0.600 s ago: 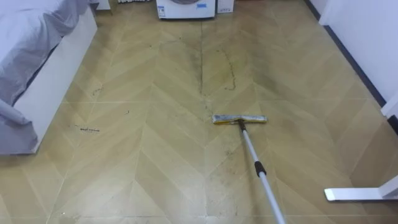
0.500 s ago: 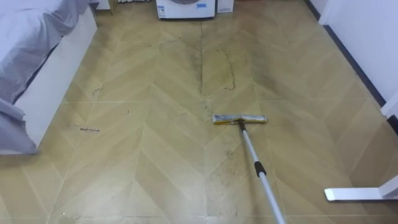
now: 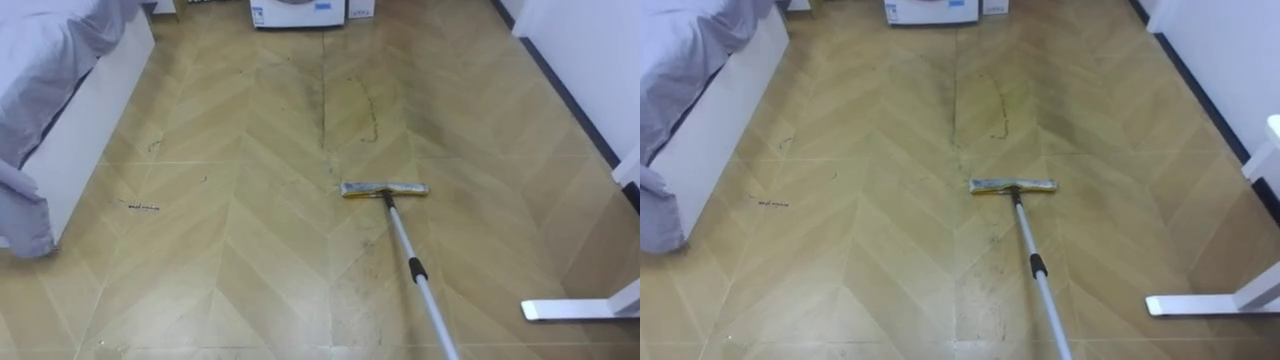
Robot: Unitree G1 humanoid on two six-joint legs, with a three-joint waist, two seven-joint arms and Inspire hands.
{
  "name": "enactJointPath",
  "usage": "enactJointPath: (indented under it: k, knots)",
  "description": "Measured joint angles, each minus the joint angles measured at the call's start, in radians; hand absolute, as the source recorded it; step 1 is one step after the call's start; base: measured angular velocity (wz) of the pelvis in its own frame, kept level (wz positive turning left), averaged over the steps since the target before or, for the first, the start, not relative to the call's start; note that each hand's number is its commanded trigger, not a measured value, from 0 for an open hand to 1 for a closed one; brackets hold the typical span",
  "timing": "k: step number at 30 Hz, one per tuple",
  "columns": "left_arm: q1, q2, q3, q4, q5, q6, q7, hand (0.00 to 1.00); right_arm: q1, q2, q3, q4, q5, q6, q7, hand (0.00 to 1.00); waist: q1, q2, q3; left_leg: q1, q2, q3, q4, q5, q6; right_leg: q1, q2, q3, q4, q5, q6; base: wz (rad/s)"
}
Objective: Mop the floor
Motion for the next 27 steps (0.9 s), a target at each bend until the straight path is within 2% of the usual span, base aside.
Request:
enactJointPath:
  k: [6, 10, 14, 16, 17, 19, 23, 27]
  knots:
    - [-0.013, 0.0, 0.0, 0.0, 0.0, -0.001, 0.0, 0.0, -0.011, 0.0, 0.0, -0.002, 0.0, 0.0, 0.0, 1.0, 0.002, -0.002, -0.0004, -0.033, 0.001, -0.001, 0.01, 0.001, 0.0, -0.026, 0.001, 0.003, 0.0, 0.0, 0.0, 0.0]
    - [-0.037, 0.0, -0.003, 0.0, 0.0, -0.001, 0.0, 0.0, -0.034, 0.0, 0.0, -0.003, 0.001, 0.0, -0.001, 1.0, 0.001, -0.005, -0.0045, -0.094, 0.002, -0.002, 0.035, 0.002, 0.003, -0.076, 0.001, -0.002, 0.003, 0.001, -0.001, 0.02]
    - [-0.082, 0.002, -0.005, 0.008, -0.004, -0.003, 0.001, 0.0, -0.057, 0.001, 0.0, -0.001, 0.012, 0.0, -0.001, 1.0, 0.0, -0.003, -0.0027, -0.158, 0.004, -0.004, 0.054, 0.004, 0.008, -0.139, 0.001, -0.003, 0.022, 0.002, -0.003, 0.01]
    - [-0.115, 0.004, -0.021, 0.04, -0.009, -0.015, 0.001, 0.0, -0.064, 0.0, 0.001, 0.0, 0.03, -0.001, -0.003, 1.0, 0.0, -0.002, -0.0007, -0.186, 0.006, -0.004, 0.061, 0.006, 0.011, -0.171, 0.001, -0.002, 0.039, 0.002, -0.003, 0.0]
    - [-0.128, 0.004, -0.025, 0.046, -0.011, -0.023, 0.003, 0.0, -0.072, 0.001, 0.003, 0.0, 0.044, -0.003, -0.006, 1.0, 0.001, 0.009, -0.003, -0.208, 0.008, -0.004, 0.069, 0.007, 0.012, -0.193, 0.001, -0.001, 0.045, 0.002, -0.003, 0.0]
    - [-0.146, 0.003, -0.042, 0.05, -0.01, -0.04, 0.012, 0.0, -0.082, 0.001, 0.013, 0.0, 0.075, -0.013, -0.017, 1.0, 0.002, 0.005, 0.0012, -0.241, 0.01, -0.005, 0.076, 0.011, 0.016, -0.229, 0.001, -0.001, 0.058, 0.002, -0.004, 0.0]
    - [-0.182, 0.006, -0.076, 0.068, -0.021, -0.07, 0.032, 0.0, -0.116, -0.001, 0.032, 0.014, 0.127, -0.047, -0.052, 1.0, 0.003, 0.019, 0.007, -0.357, 0.013, -0.019, 0.11, 0.019, 0.021, -0.345, 0.003, -0.005, 0.098, 0.003, -0.005, 0.04]
    - [-0.218, 0.005, -0.109, 0.092, -0.05, -0.083, 0.047, 0.0, -0.148, -0.003, 0.046, 0.045, 0.195, -0.08, -0.114, 1.0, 0.002, 0.03, 0.0135, -0.47, 0.014, -0.036, 0.141, 0.028, 0.025, -0.475, 0.0, -0.003, 0.174, -0.001, -0.009, 0.06]
